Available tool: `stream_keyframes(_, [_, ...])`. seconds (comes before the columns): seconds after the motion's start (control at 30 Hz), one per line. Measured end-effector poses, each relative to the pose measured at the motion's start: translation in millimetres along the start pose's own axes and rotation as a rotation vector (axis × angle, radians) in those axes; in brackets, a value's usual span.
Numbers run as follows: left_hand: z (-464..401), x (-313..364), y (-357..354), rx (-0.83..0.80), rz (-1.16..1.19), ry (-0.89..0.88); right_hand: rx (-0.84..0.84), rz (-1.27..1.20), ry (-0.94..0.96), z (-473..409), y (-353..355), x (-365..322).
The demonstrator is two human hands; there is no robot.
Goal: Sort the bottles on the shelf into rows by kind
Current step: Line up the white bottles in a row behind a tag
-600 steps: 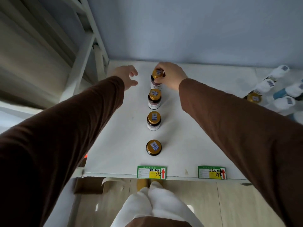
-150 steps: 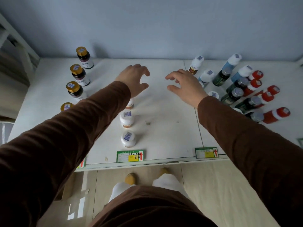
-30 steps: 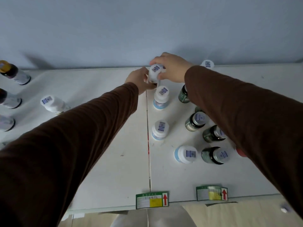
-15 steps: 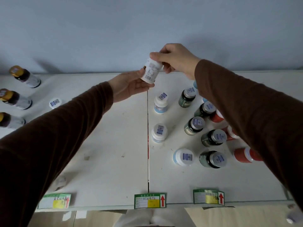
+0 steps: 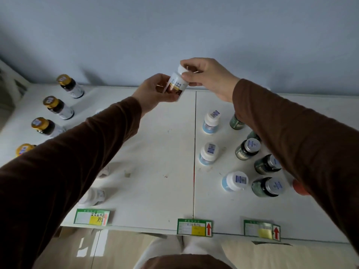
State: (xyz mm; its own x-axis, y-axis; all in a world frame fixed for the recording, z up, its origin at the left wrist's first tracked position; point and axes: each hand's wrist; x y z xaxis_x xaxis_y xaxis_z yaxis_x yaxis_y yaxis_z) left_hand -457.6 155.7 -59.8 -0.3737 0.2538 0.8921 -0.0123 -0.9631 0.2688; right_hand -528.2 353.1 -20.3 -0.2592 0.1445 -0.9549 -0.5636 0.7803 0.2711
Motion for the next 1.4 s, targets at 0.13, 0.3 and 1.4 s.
stream_keyframes(0.13, [9.6, -4.5, 24.7, 0.075, -0.106, -0.055, 0.058, 0.093, 0.047, -8.3, -35.8, -14.7])
stream_keyframes(0.3, [12.8, -11.4, 97.7, 0.063, -0.341, -0.072, 0.102, 0.194, 0.078, -36.7, -92.5, -26.4])
stream_keyframes(1.4, [-13.3, -104.5, 241.6, 0.155, -0.850, -0.022, -0.084, 0.782, -0.099, -113.2, -264.7, 10.6])
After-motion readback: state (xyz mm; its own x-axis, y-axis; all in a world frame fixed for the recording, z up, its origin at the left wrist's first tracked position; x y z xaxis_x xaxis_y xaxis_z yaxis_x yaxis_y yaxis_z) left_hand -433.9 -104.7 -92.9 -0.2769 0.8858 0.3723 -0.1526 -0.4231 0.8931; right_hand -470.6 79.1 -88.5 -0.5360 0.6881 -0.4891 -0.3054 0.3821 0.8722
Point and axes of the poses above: each hand's wrist, its own z-axis away from the middle knuckle, its own y-axis out of the back of the hand, x = y × z, and after that the axes turned 13 degrees about y, right-handed
